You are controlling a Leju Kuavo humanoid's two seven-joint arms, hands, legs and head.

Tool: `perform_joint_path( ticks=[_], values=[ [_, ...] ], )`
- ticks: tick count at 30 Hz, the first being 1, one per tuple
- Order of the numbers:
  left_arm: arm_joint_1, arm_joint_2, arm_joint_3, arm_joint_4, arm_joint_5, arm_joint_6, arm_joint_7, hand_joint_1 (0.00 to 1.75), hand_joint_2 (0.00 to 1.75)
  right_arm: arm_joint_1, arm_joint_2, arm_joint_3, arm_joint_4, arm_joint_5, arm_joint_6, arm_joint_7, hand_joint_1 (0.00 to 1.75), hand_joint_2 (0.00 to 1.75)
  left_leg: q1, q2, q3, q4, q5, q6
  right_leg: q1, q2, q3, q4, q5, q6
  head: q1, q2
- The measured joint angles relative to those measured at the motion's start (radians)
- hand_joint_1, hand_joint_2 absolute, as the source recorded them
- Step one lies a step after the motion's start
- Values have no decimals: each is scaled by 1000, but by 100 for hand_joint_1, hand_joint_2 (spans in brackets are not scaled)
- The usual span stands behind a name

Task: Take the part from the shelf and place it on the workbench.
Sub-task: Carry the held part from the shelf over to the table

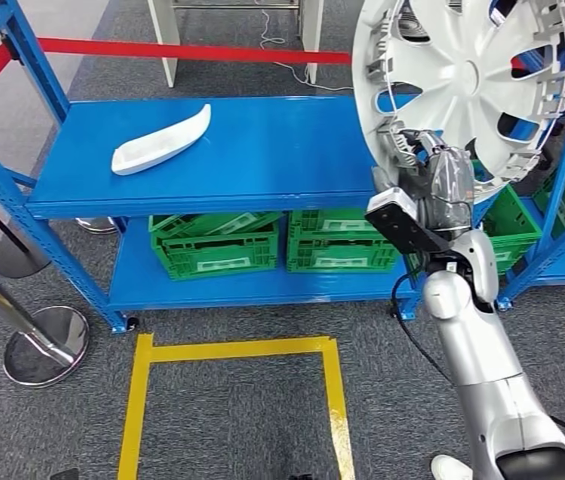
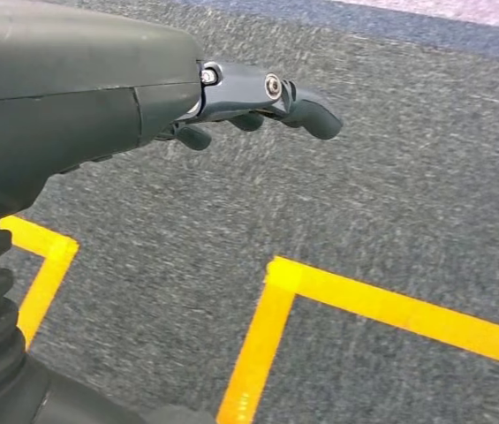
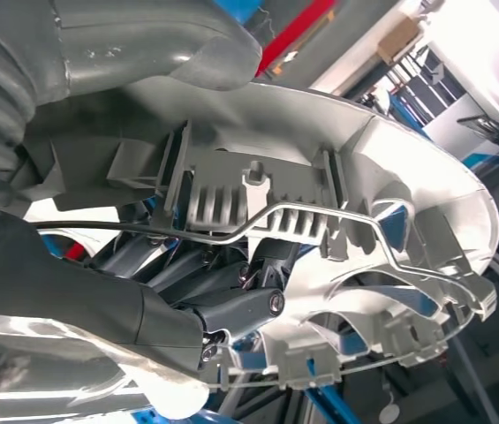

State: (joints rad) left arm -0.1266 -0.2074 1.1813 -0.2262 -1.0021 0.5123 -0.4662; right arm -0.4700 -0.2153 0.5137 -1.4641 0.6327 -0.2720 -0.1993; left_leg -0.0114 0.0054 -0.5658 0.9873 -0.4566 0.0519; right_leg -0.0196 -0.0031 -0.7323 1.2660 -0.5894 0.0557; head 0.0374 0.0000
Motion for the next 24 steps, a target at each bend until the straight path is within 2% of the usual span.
perform_joint_path(
  ticks=[1,2,3,4,6,7,8,9,10,11,12,14,15,16,17,18,19,21,22,24],
  values=[
    [0,0,0,0,-1,0,0,0,175,1,-1,-1,0,2,0,1,175,175,-3,0,-14,2,10,1,1,0,4,30,4,-1,0,0],
    [0,0,0,0,-1,0,0,0,175,2,-2,-2,0,4,0,2,175,175,-5,0,-28,4,20,1,3,0,25,26,26,-4,0,0],
    [0,0,0,0,-1,0,0,0,175,3,-3,-3,0,6,0,3,175,175,-7,0,-41,6,29,0,5,0,64,-14,54,-9,0,0],
    [0,0,-1,0,-1,0,1,0,175,2,-4,-5,-1,6,0,4,175,175,-8,0,-51,7,37,-1,8,0,116,-80,72,-16,0,0],
    [-1,-1,-1,0,-2,0,1,0,175,-1,-5,-7,-5,6,0,6,175,175,-13,0,-67,11,55,-6,14,-1,215,-223,70,-28,-1,0],
    [-1,-2,-1,0,-2,0,1,0,175,-2,-6,-9,-7,6,0,7,175,175,-13,0,-74,12,64,-11,17,-1,241,-265,59,-31,-1,0],
    [-1,-2,-1,0,-2,0,1,0,175,-2,-6,-10,-8,6,0,7,175,175,-13,0,-80,12,74,-15,18,-2,250,-286,56,-32,-1,0],
    [-1,-1,-1,0,-2,0,1,0,175,-1,-7,-11,-9,5,0,7,175,175,-13,0,-86,12,82,-21,16,-2,242,-292,60,-36,-2,0],
    [0,0,-1,0,-2,0,1,0,175,1,-7,-11,-10,5,0,8,175,175,-13,-1,-93,16,76,-27,13,-4,234,-295,69,-42,-2,0],
    [2,0,-1,0,-2,1,1,0,175,3,-7,-12,-11,5,0,8,175,175,-13,-3,-103,35,52,-33,10,-6,224,-297,80,-49,-5,0],
    [3,1,-1,0,-2,1,0,0,175,6,-7,-12,-14,5,0,8,175,175,-10,-4,-116,73,11,-40,7,-8,212,-298,93,-56,-8,0],
    [4,1,-1,0,-2,1,0,0,175,17,-9,-13,-21,5,-1,8,175,175,-1,-4,-147,204,-88,-53,7,-9,186,-294,116,-60,-14,0],
    [5,2,-1,0,-3,1,0,0,175,25,-11,-14,-25,4,-2,8,175,175,4,-4,-157,268,-116,-58,7,-9,170,-291,126,-59,-15,0],
    [6,2,-1,0,-3,2,-1,0,175,34,-14,-14,-29,4,-2,8,175,175,8,-4,-154,306,-123,-63,6,-9,153,-287,135,-57,-15,0],
    [6,2,-1,0,-4,2,-2,0,175,43,-17,-16,-34,4,-3,8,175,175,12,-4,-136,310,-108,-65,6,-9,135,-282,143,-55,-15,0],
    [7,2,-2,0,-5,2,-4,0,175,51,-20,-18,-40,3,-4,8,175,175,15,-4,-104,280,-80,-66,5,-8,118,-277,151,-52,-15,0],
    [7,2,-3,0,-6,2,-9,0,175,59,-23,-21,-47,3,-5,8,175,175,17,-4,-58,223,-57,-65,4,-8,104,-272,158,-47,-16,0],
    [5,2,-6,0,-9,3,-19,0,175,73,-27,-28,-60,2,-8,8,175,175,17,-5,33,95,-53,-60,6,-7,85,-264,170,-38,-16,0],
    [5,2,-7,0,-10,3,-22,0,175,78,-28,-30,-65,1,-9,8,175,175,16,-5,61,55,-63,-57,7,-7,81,-261,173,-35,-16,0],
    [5,2,-8,0,-10,4,-23,0,175,80,-29,-32,-67,1,-10,7,175,175,15,-5,75,32,-72,-56,8,-7,79,-260,174,-33,-16,0]
  ],
)
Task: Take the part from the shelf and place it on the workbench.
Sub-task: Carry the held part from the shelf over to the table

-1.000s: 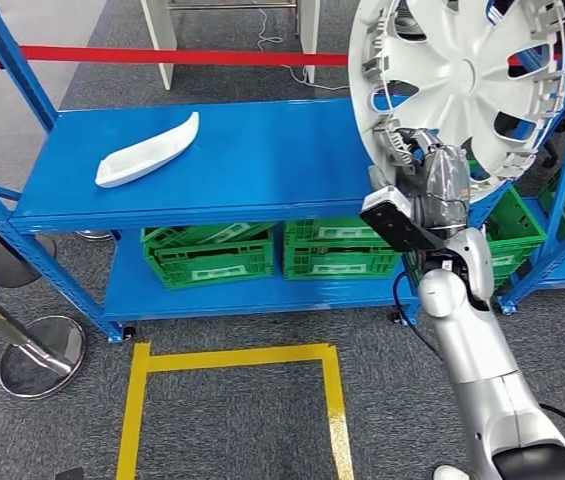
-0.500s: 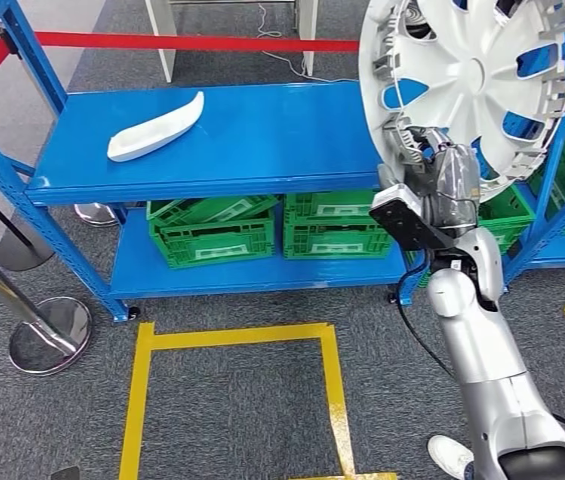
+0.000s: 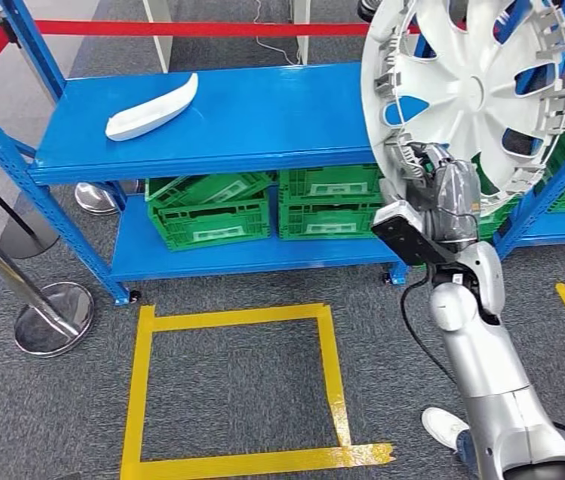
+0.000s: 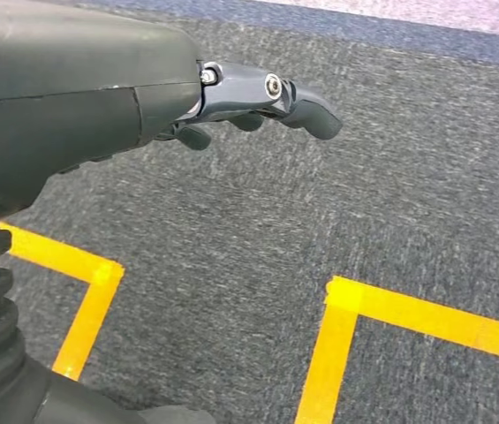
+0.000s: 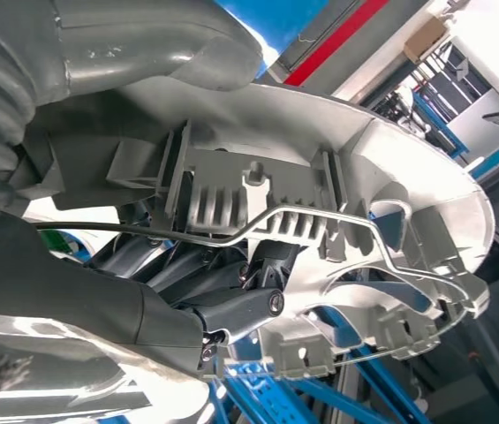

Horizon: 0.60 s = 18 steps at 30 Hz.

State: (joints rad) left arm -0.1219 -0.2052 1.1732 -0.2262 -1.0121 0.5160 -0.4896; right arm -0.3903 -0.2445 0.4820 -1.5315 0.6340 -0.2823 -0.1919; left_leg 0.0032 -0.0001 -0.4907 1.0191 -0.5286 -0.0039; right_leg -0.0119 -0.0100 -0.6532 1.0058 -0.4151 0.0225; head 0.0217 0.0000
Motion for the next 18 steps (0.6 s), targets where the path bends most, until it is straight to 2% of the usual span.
perform_joint_path(
  ticks=[1,2,3,4,5,6,7,8,9,11,12,13,16,18],
  values=[
    [1,0,-1,0,0,3,0,0,175,4,-2,-3,-5,3,-6,0,175,175,-1,0,-1,-10,2,8,-2,-1,-2,-2,8,7,0,0],
    [1,0,-2,0,0,7,0,0,175,8,-6,-7,-10,7,-14,0,175,175,-2,1,-5,-20,7,20,-4,-1,-13,10,0,14,2,0],
    [1,0,-3,0,-1,11,1,0,175,12,-10,-12,-16,11,-22,-1,175,175,-3,3,-11,-29,14,32,-6,1,-31,43,-20,23,3,0],
    [1,0,-5,0,-1,15,2,0,175,16,-14,-16,-22,16,-29,-1,175,175,-5,4,-20,-35,23,44,-8,2,-57,98,-50,31,4,0],
    [0,0,-6,0,-2,16,4,0,175,17,-17,-18,-23,19,-31,-1,175,175,-7,5,-29,-34,31,49,-9,4,-88,175,-96,34,5,0],
    [0,-1,-8,0,-3,17,5,0,175,19,-19,-19,-23,20,-31,-1,175,175,-9,5,-37,-33,37,51,-8,5,-110,243,-127,36,5,0],
    [0,-2,-8,0,-3,17,6,0,175,22,-19,-20,-23,22,-31,-1,175,175,-11,6,-45,-32,42,51,-8,6,-118,284,-143,35,5,0],
    [0,-3,-9,0,-3,17,7,0,175,25,-20,-21,-24,23,-31,-1,175,175,-13,5,-51,-30,46,52,-8,6,-105,284,-140,34,5,0],
    [1,-3,-9,0,-4,17,8,0,175,28,-21,-21,-24,23,-30,-1,175,175,-14,5,-55,-29,48,52,-8,6,-70,239,-120,31,5,0],
    [0,-4,-10,0,-7,18,9,0,175,29,-25,-22,-26,24,-28,-3,175,175,-17,5,-60,-25,51,49,-5,6,30,90,-77,22,4,0],
    [0,-4,-10,0,-9,18,10,0,175,28,-27,-23,-28,25,-26,-5,175,175,-19,4,-65,-22,52,46,-3,6,65,33,-66,17,4,0],
    [0,-5,-11,0,-10,18,11,0,175,28,-29,-23,-31,25,-22,-6,175,175,-20,5,-70,-20,55,42,-1,6,83,2,-65,13,4,0],
    [1,-5,-12,0,-12,19,16,0,175,28,-39,-23,-36,20,2,-8,175,175,-21,4,-80,-12,55,30,-1,7,81,-7,-62,3,4,0],
    [1,-5,-13,0,-13,20,20,0,175,25,-43,-23,-39,18,13,-7,175,175,-20,2,-99,34,20,19,-7,4,80,-11,-57,-8,0,0]
  ],
)
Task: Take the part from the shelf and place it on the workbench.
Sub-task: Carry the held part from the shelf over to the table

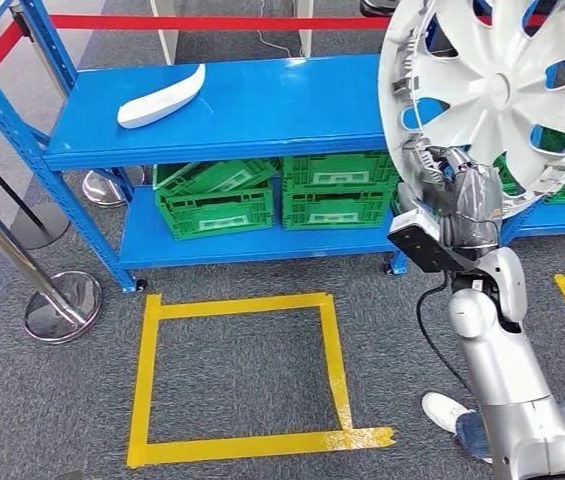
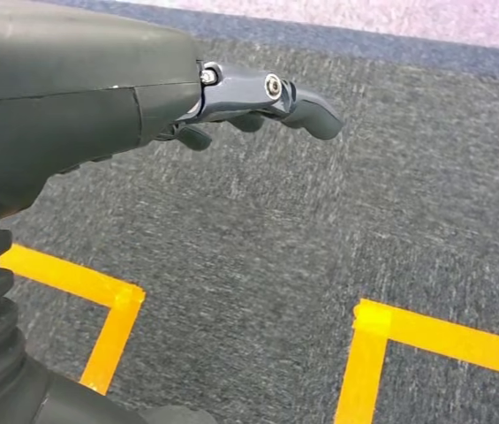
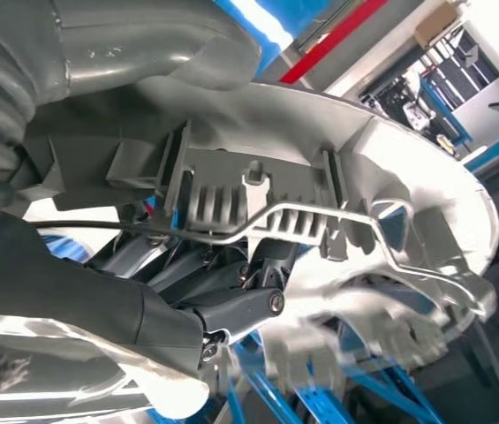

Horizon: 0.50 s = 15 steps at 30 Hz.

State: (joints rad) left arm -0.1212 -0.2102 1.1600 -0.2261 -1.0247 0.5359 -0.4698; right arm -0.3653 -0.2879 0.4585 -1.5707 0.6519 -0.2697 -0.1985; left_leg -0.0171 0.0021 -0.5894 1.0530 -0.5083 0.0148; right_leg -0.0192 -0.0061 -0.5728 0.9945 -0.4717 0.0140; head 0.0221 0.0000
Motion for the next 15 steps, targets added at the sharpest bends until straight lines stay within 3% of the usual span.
perform_joint_path(
  ticks=[3,4,5,6,8,9,10,13,15],
  values=[
    [1,0,-4,0,-1,0,2,0,175,0,-1,0,-1,2,3,2,175,175,9,-1,-83,194,-94,-15,-1,-4,-4,0,3,-8,-3,0],
    [2,0,-4,0,-2,0,3,0,175,1,-1,0,-1,3,4,2,175,175,12,0,-103,240,-106,-18,-1,-5,-5,1,3,-8,-3,0],
    [3,0,-4,0,-2,0,3,0,175,0,-1,0,-1,4,4,2,175,175,15,0,-105,248,-96,-20,-1,-5,-5,2,3,-8,-3,0],
    [4,1,-5,0,-2,0,3,0,175,0,-1,0,-1,4,4,2,175,175,18,0,-89,214,-67,-21,-2,-5,-5,4,3,-7,-3,0],
    [4,2,-5,0,-2,0,3,0,175,-1,-1,0,-2,4,4,2,175,175,20,2,-29,77,7,-18,0,-6,-5,8,1,-4,-3,0],
    [3,2,-6,0,-2,1,3,0,175,-1,-1,0,-2,4,4,2,175,175,20,4,-4,19,28,-16,1,-7,-7,12,0,0,-3,0],
    [2,2,-7,0,-2,1,3,0,175,-2,-2,0,-3,5,4,2,175,175,18,4,8,-16,36,-13,3,-9,-11,14,0,4,-3,0],
    [1,2,-10,0,-5,1,4,0,175,-3,-3,0,-5,15,2,3,175,175,18,-6,5,-36,37,3,3,-20,-23,15,3,20,-2,0],
    [1,2,-12,0,-7,2,5,0,175,-7,-3,2,-5,25,1,4,175,175,21,-16,4,-44,47,16,0,-17,-39,44,-24,28,0,0]
  ],
)
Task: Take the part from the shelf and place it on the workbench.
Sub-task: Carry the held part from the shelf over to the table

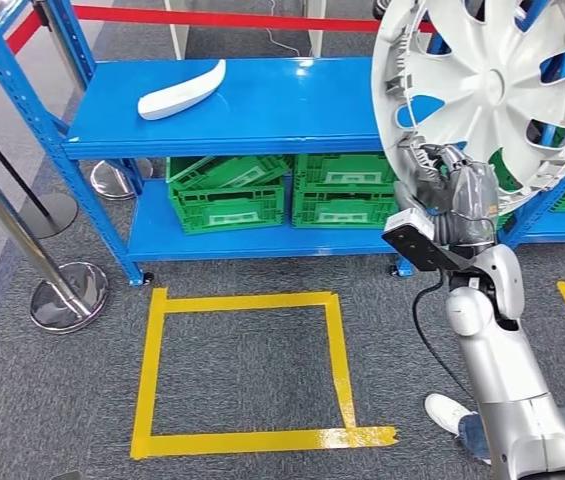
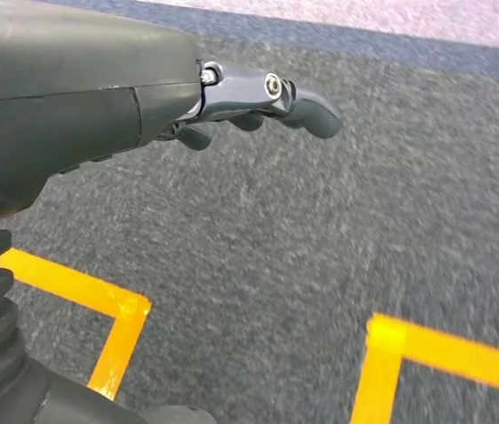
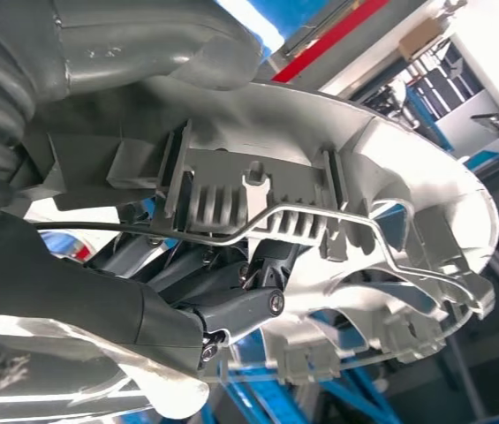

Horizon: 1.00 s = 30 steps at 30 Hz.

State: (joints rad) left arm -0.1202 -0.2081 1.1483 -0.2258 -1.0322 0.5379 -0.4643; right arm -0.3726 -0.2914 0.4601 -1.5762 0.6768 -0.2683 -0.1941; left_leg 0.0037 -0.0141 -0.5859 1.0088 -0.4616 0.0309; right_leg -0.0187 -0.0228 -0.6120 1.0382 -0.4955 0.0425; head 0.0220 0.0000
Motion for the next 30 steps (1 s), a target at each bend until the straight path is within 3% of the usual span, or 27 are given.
perform_joint_path(
  ticks=[3,4,5,6,7,9,11,13,14,15,17,19,20,21,22,24,26,28,29,30],
  values=[
    [-2,-1,-2,0,-3,0,1,0,175,-15,0,3,0,15,2,3,175,175,-1,-18,-7,-2,8,10,-1,15,-79,184,-96,5,5,0],
    [-1,-2,-3,0,-3,0,1,0,175,-20,0,4,0,20,4,4,175,175,-1,-25,-9,-1,9,10,0,17,-102,238,-114,5,5,0],
    [-2,-2,-4,0,-4,-1,1,0,175,-27,0,6,0,25,8,4,175,175,-2,-33,-10,0,10,10,0,19,-108,260,-114,4,5,0],
    [-2,-2,-6,0,-5,-1,2,0,175,-37,1,7,0,30,13,6,175,175,-2,-43,-11,2,11,9,0,21,-95,239,-93,3,5,0],
    [-4,-3,-8,0,-7,-2,4,0,175,-51,1,9,0,35,19,8,175,175,-2,-52,-11,4,12,8,-1,29,-63,180,-59,1,5,0],
    [-10,-4,-13,0,-11,-2,9,0,175,-85,3,17,1,48,33,15,175,175,-2,-72,-18,10,13,2,-7,79,8,46,-9,-2,4,0],
    [-16,-5,-16,0,-14,-3,13,0,175,-118,6,29,2,62,43,22,175,175,0,-91,-34,16,20,-11,-11,114,38,-13,-3,-4,4,0],
    [-17,-5,-18,0,-16,-3,15,0,175,-148,14,42,3,75,48,30,175,175,2,-112,-47,16,28,-25,-11,94,38,-18,-3,-7,5,0],
    [-16,-5,-18,0,-17,-2,15,0,175,-163,19,49,4,81,49,35,175,175,1,-104,-52,22,24,-31,-12,81,38,-20,-1,-12,4,0],
    [-16,-4,-19,0,-17,-2,17,0,175,-177,25,57,4,87,49,42,175,175,-2,-82,-61,42,10,-38,-13,65,39,-22,1,-18,1,0],
    [-19,-3,-23,0,-19,-1,18,0,175,-202,33,71,7,97,49,52,175,175,-4,-21,-104,141,-48,-49,-11,33,40,-24,2,-28,-6,0],
    [-20,-2,-27,0,-21,-1,19,0,175,-220,38,84,11,104,49,57,175,175,0,2,-158,269,-103,-55,-7,2,40,-24,1,-31,-8,0],
    [-19,-2,-29,0,-21,-1,19,0,175,-227,40,91,13,106,49,58,175,175,1,5,-168,298,-107,-55,-6,-14,41,-24,0,-32,-9,0],
    [-19,-2,-30,0,-22,-1,19,0,175,-233,43,96,14,107,49,58,175,175,1,7,-160,289,-93,-54,-4,-28,43,-23,-1,-33,-9,0],
    [-18,-1,-32,0,-22,-1,19,0,175,-237,46,101,15,107,50,58,175,175,0,12,-135,241,-62,-50,-3,-42,46,-23,-3,-33,-9,0],
    [-19,0,-34,0,-23,-1,19,0,175,-245,51,107,15,109,50,60,175,175,-9,48,-65,103,0,-37,3,-68,51,-23,-8,-30,-9,0],
    [-20,1,-35,0,-24,-1,20,0,175,-256,54,115,17,117,51,65,175,175,-20,77,-32,26,17,-24,10,-91,52,-21,-13,-24,-7,0],
    [-17,1,-37,0,-27,1,22,0,175,-271,60,127,20,129,52,71,175,175,-24,65,-34,16,16,-15,13,-113,53,-22,-14,-18,-6,0],
    [-14,2,-38,0,-28,2,25,0,175,-279,65,133,21,134,53,73,175,175,-21,54,-35,12,19,-9,11,-109,51,-20,-20,-14,-6,0],
    [-14,3,-40,0,-30,4,27,0,175,-288,69,138,22,137,53,77,175,175,-19,43,-35,8,23,-3,8,-87,45,-7,-33,-10,-6,0]
  ],
)
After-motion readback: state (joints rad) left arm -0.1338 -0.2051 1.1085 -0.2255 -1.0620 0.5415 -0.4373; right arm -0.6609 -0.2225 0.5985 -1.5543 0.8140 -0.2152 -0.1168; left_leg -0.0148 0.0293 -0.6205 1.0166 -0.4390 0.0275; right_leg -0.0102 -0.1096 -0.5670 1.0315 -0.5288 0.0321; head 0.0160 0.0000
